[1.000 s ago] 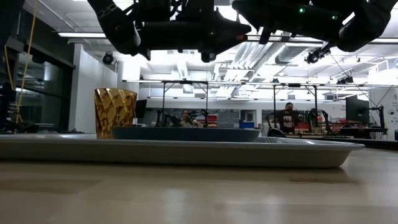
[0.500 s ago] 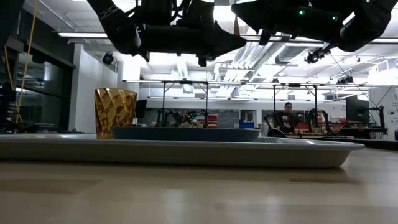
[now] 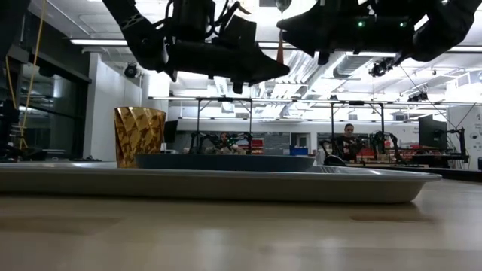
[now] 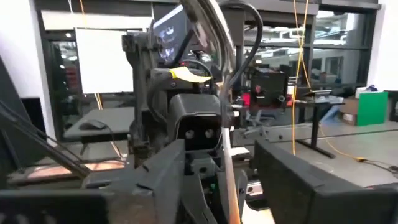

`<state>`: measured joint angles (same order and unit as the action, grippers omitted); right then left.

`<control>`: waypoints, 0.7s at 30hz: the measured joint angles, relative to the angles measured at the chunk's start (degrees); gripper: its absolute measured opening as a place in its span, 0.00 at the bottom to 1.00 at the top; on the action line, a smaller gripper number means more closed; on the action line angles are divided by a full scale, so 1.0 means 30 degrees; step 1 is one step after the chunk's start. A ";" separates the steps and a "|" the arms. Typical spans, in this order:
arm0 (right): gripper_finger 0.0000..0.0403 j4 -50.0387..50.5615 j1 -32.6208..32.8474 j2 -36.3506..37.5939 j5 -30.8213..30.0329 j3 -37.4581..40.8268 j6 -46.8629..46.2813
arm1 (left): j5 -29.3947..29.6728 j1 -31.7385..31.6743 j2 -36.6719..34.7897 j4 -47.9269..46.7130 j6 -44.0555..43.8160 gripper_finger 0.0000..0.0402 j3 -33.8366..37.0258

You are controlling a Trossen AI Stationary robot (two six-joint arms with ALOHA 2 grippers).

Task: Pick and place plate/cup/fork/spoon on tray
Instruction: Put the orange spoon on the blue tray to the left of the orange fork

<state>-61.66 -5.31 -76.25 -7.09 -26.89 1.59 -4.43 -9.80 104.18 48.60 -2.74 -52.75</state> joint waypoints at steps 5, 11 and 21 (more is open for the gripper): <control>0.51 0.2220 0.0000 0.1310 -0.0469 0.0000 0.0500 | -0.0005 0.0000 -0.0015 -0.1444 -0.0183 0.00 0.0000; 0.52 0.6258 0.0003 0.3458 -0.0869 0.0000 0.0329 | -0.1483 0.0000 -0.0015 -0.3718 -0.1876 0.00 0.0000; 0.52 0.7646 0.0517 0.5407 -0.0925 0.0000 0.0449 | -0.1238 0.0807 -0.0015 -0.4108 -0.3600 0.00 0.0000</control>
<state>-38.72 -3.76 -60.03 -9.87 -26.89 2.94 -8.15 -7.38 104.14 36.28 -13.54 -52.75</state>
